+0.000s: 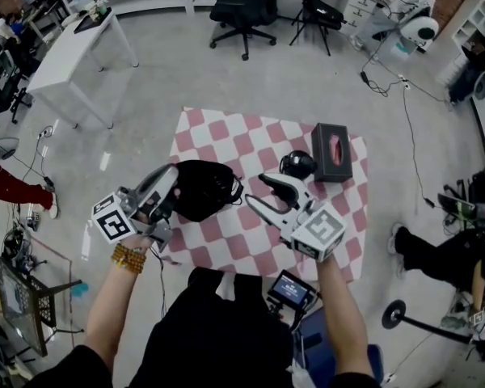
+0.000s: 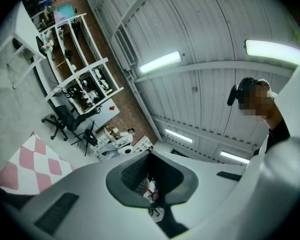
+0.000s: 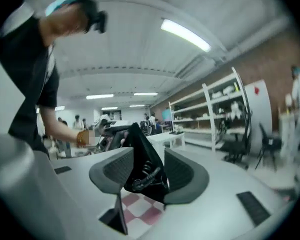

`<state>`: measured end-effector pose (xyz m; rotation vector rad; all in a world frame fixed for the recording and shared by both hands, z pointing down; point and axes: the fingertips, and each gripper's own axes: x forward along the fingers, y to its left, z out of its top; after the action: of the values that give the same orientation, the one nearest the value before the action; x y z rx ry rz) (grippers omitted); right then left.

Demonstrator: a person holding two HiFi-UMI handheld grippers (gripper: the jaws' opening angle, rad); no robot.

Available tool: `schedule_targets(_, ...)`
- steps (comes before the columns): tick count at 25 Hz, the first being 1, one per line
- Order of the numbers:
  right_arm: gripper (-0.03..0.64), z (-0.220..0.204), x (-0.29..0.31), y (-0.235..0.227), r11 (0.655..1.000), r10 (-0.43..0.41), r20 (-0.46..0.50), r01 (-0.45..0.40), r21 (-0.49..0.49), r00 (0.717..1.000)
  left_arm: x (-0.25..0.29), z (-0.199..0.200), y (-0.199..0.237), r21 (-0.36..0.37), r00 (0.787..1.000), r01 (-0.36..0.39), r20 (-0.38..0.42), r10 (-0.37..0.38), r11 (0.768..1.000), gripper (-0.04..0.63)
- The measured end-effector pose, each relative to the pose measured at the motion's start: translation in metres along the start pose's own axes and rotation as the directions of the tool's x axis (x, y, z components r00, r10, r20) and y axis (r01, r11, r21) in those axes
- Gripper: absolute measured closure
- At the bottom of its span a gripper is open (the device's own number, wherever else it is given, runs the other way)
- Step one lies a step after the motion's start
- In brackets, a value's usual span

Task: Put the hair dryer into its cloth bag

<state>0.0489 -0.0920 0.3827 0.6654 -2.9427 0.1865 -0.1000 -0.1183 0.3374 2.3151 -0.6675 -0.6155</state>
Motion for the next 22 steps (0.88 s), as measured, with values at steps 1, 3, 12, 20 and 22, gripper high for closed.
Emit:
schedule_targets(1, 0.428, 0.000, 0.003, 0.013, 0.992, -0.008, -0.047, 0.002, -0.129, 0.999, 0.000, -0.003, 0.000, 0.007, 1.000, 0.001, -0.008, -0.001, 1.000, 0.578)
schedule_targets(3, 0.431, -0.021, 0.025, 0.038, 0.965, -0.041, -0.187, -0.009, -0.261, 0.981, 0.000, -0.005, 0.002, 0.010, 1.000, -0.001, -0.010, 0.001, 1.000, 0.578)
schedule_targets(12, 0.494, -0.083, 0.121, 0.050, 0.934, -0.094, -0.313, -0.025, -0.356, 0.945, -0.004, -0.011, 0.008, 0.014, 1.000, -0.016, -0.022, 0.016, 1.000, 0.578)
schedule_targets(20, 0.591, -0.067, 0.095, 0.020, 0.750, -0.302, -0.326, 0.012, -0.662, 0.896, -0.025, -0.006, 0.026, 0.012, 0.996, -0.080, 0.037, 0.079, 0.997, 0.578)
schedule_targets(22, 0.592, -0.044, 0.085, 0.014, 0.657, -0.375, -0.260, 0.058, -0.751, 0.890, -0.029, -0.005, 0.028, 0.008, 0.995, -0.087, 0.038, 0.087, 0.996, 0.578)
